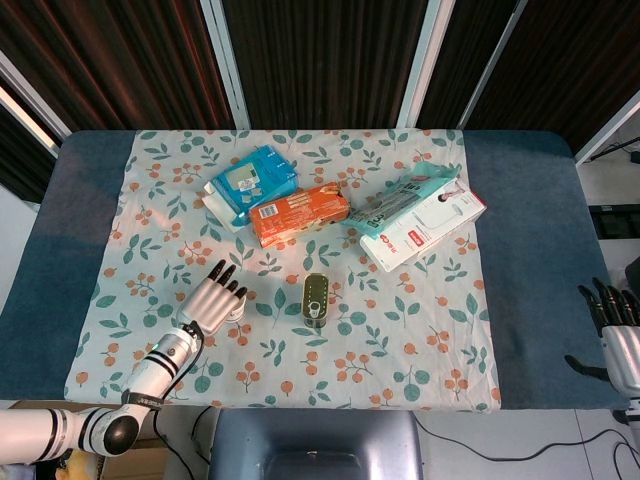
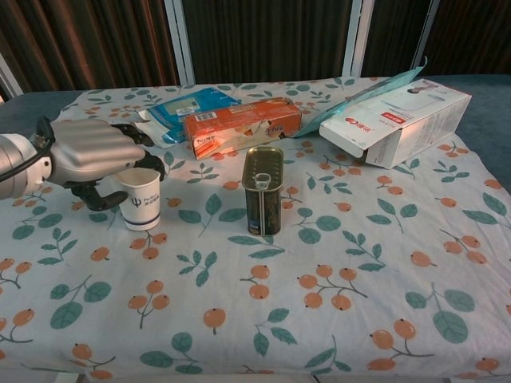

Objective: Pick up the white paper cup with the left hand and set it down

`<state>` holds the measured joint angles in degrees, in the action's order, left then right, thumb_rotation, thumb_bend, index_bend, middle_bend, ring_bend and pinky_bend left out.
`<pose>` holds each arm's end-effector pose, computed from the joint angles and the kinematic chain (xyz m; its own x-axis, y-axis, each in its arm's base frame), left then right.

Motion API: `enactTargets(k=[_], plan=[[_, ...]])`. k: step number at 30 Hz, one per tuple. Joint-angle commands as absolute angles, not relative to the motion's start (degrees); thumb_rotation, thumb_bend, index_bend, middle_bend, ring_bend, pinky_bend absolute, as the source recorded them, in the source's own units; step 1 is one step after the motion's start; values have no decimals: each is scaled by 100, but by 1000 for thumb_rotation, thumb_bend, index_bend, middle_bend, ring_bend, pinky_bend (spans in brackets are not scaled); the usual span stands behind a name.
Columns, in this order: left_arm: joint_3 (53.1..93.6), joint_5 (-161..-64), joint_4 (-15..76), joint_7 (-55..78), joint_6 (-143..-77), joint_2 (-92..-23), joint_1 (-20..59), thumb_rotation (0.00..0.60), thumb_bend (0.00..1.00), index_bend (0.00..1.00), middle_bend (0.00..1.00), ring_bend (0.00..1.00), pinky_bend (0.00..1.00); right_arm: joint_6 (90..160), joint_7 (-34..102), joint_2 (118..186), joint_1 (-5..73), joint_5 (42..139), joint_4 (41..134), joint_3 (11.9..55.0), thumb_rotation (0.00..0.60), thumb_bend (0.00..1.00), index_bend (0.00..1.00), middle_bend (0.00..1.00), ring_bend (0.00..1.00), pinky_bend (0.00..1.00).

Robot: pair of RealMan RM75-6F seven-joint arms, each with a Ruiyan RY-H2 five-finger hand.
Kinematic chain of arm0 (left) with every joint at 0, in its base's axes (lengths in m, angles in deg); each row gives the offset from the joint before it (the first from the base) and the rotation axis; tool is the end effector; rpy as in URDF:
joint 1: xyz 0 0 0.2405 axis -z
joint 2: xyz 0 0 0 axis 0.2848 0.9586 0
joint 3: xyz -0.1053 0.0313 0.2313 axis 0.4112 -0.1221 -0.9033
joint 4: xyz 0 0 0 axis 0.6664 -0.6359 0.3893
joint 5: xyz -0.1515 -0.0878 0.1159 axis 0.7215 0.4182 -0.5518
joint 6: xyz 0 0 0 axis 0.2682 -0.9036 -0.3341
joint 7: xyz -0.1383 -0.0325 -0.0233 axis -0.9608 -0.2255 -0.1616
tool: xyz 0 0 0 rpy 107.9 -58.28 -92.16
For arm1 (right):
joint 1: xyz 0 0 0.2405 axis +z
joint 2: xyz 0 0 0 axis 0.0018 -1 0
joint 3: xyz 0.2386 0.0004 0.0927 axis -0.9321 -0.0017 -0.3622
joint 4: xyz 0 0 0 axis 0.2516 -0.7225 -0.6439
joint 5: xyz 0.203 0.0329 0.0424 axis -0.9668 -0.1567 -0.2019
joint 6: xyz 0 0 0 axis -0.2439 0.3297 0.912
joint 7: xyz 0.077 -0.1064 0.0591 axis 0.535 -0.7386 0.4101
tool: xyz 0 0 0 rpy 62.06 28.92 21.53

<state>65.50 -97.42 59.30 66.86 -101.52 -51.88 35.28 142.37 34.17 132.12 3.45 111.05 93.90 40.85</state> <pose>-0.1416 0.3213 0.0087 0.8712 0.1852 0.4546 0.4792 -0.5219 -0.7057 -0.3636 -0.1754 0.1831 0.5436 -0.0632 0.8370 -0.8340 0.0721 0.5471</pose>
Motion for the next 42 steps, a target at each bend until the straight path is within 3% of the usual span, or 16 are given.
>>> enactTargets(k=[1, 9, 16, 25, 30, 35, 42], plan=[[6613, -9986, 5977, 6320, -10200, -5120, 3475, 600, 554, 296, 288, 19, 0, 14247, 3416, 13200, 341, 11100, 9402, 4080, 600, 192, 0, 0, 0, 0], [7046, -11229, 5633, 4087, -10469, -5123, 3011, 600, 527, 309, 349, 84, 0, 14250, 3428, 13191, 331, 11080, 9415, 4071, 600, 193, 0, 0, 0, 0], [7486, -11154, 4688, 969, -9470, -5370, 2689, 600, 506, 304, 320, 67, 0, 14212, 3452, 13177, 348, 11120, 9458, 4096, 600, 192, 0, 0, 0, 0], [7650, -11510, 3453, -1191, -8456, -5760, 2539, 600, 500, 287, 279, 24, 0, 14185, 3423, 13167, 342, 11081, 9460, 4097, 600, 193, 0, 0, 0, 0], [7656, -11856, 3165, -1764, -8198, -5806, 2537, 600, 499, 210, 214, 2, 0, 14183, 3400, 13170, 342, 11064, 9467, 4089, 600, 192, 0, 0, 0, 0], [7580, -12381, 3146, -2485, -7720, -5612, 2612, 600, 486, 5, 9, 0, 0, 14140, 3322, 13165, 349, 11036, 9505, 4096, 600, 193, 0, 0, 0, 0], [7467, -13042, 2992, -3141, -7908, -5533, 2582, 600, 484, 0, 0, 0, 0, 14186, 3343, 13170, 329, 11042, 9500, 4090, 600, 192, 0, 0, 0, 0]])
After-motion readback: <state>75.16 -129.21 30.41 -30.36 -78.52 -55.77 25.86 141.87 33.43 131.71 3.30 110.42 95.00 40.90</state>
